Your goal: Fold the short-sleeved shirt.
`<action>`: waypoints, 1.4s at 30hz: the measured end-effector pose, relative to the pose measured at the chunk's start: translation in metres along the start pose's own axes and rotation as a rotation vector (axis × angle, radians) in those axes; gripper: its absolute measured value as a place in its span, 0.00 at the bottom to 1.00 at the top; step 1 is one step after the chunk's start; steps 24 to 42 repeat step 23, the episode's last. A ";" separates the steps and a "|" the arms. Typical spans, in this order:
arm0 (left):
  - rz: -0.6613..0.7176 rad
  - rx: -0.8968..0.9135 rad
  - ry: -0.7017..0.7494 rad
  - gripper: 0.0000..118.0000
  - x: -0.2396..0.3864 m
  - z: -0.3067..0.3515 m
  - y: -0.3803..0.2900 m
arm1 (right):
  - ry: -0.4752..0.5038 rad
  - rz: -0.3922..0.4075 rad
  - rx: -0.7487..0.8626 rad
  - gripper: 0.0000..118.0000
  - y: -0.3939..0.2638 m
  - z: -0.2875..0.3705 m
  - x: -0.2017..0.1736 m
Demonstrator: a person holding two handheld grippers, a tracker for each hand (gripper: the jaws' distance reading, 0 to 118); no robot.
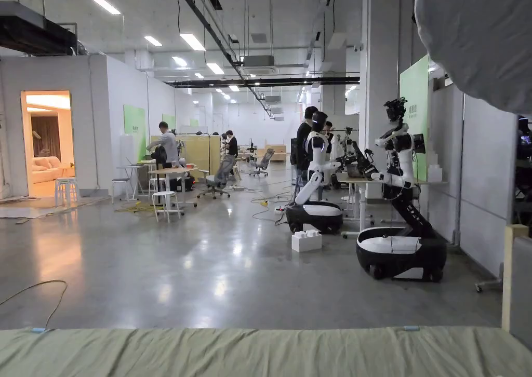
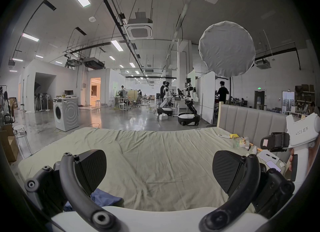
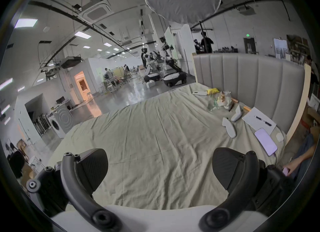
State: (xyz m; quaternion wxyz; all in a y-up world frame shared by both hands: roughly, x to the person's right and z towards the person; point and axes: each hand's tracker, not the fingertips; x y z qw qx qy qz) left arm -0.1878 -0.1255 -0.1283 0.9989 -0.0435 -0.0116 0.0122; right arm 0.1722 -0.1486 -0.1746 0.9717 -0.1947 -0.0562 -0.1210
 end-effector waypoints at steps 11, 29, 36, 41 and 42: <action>0.010 -0.232 -0.045 1.00 0.029 -0.070 -0.068 | 0.279 0.152 -0.153 1.00 -0.062 -0.074 -0.010; 0.100 -0.693 -0.007 1.00 0.073 -0.315 -0.201 | -0.067 0.338 -0.407 1.00 -0.099 -0.314 0.010; 0.100 -0.693 -0.007 1.00 0.073 -0.315 -0.201 | -0.067 0.338 -0.407 1.00 -0.099 -0.314 0.010; 0.100 -0.693 -0.007 1.00 0.073 -0.315 -0.201 | -0.067 0.338 -0.407 1.00 -0.099 -0.314 0.010; 0.100 -0.693 -0.007 1.00 0.073 -0.315 -0.201 | -0.067 0.338 -0.407 1.00 -0.099 -0.314 0.010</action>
